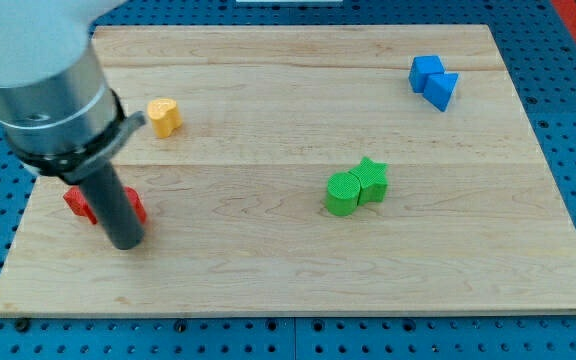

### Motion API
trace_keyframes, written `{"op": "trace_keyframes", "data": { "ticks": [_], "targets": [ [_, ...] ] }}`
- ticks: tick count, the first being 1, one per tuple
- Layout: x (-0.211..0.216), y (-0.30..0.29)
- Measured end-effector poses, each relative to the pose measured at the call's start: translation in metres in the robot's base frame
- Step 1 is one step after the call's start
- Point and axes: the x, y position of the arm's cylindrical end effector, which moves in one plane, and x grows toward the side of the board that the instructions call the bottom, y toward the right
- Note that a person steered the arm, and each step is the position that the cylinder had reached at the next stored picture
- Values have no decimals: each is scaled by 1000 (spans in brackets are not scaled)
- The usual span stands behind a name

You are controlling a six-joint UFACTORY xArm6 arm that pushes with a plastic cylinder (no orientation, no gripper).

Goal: Form a triangle using the green blocks red blocks and yellow blocks

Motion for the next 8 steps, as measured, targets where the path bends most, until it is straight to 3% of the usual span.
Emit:
{"op": "trace_keyframes", "data": {
  "ticks": [1,2,3,5,6,8],
  "targets": [
    [18,1],
    [29,-75],
    [-36,-108],
    [-128,-19],
    [-158,-2],
    [-158,59]
  ]
}}
